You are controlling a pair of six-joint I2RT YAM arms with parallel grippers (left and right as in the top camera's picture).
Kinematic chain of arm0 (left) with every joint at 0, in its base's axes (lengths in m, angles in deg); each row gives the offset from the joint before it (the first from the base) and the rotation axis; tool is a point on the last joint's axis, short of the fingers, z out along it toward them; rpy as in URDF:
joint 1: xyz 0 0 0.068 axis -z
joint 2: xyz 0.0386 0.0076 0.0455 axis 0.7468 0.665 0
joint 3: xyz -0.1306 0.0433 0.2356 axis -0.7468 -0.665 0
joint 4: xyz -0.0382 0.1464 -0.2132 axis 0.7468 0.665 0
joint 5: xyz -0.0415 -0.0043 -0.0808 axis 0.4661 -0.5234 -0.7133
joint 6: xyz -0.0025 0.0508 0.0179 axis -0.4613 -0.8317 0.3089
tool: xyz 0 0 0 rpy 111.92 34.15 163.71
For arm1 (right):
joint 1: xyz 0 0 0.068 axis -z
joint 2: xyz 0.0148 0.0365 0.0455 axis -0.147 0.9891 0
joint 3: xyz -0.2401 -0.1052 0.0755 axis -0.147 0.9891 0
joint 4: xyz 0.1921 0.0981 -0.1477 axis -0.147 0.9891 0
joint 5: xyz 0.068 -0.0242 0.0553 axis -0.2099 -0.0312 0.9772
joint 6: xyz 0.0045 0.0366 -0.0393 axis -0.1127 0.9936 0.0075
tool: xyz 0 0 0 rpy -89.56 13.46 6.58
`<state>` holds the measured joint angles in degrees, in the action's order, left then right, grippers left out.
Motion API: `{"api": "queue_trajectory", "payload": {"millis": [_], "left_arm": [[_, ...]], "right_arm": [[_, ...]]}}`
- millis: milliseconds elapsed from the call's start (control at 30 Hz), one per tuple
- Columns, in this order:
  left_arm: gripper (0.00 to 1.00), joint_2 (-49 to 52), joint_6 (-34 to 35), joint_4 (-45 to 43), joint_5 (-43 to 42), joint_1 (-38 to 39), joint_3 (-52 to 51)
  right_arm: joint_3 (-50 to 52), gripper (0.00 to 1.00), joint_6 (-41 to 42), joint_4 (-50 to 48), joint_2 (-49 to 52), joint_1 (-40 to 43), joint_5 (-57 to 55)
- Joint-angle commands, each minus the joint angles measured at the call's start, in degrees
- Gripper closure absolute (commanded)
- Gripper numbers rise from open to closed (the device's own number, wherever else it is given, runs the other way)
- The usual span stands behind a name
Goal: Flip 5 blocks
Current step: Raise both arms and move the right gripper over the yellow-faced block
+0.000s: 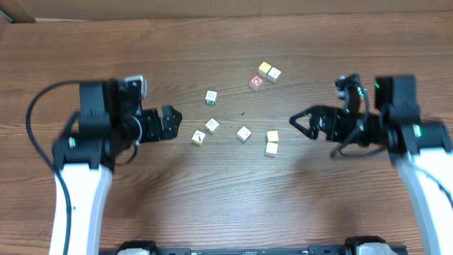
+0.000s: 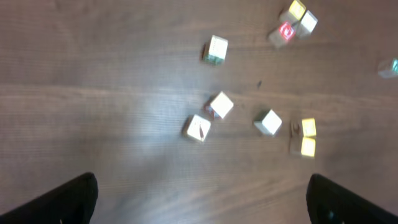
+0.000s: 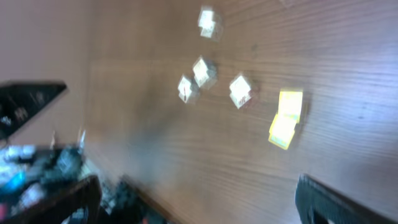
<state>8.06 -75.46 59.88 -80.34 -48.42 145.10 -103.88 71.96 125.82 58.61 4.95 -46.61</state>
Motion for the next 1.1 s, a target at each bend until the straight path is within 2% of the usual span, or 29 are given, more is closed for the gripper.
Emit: {"api": "queue_trajectory", "payload": {"millis": [0, 267, 467, 733, 900, 1067], "left_arm": [[0.0, 5.9, 0.6, 6.3, -1.4, -0.2, 6.8], [0.0, 11.6, 0.6, 11.7, -1.6, -0.2, 6.7], [0.0, 13.1, 0.6, 12.3, -1.5, -0.2, 6.7], [0.0, 13.2, 0.6, 11.3, -1.6, -0.2, 6.7], [0.0, 13.2, 0.6, 11.8, -1.5, -0.2, 6.7], [0.0, 13.2, 0.6, 10.9, -1.5, -0.2, 6.7]], "right_arm": [[-6.0, 0.0, -0.4, 6.4, 9.0, -3.0, 0.5], [-6.3, 0.0, 0.1, 11.3, 20.1, -13.1, -9.2], [-6.3, 0.0, 1.8, 8.6, 20.7, -17.1, -8.8], [-6.3, 0.0, 3.3, 4.2, 20.7, -17.3, -8.7], [-4.9, 0.0, 15.8, 4.7, 20.8, -17.8, -17.7], [0.9, 0.0, 20.7, -0.3, 20.8, -19.4, -21.4]]}}
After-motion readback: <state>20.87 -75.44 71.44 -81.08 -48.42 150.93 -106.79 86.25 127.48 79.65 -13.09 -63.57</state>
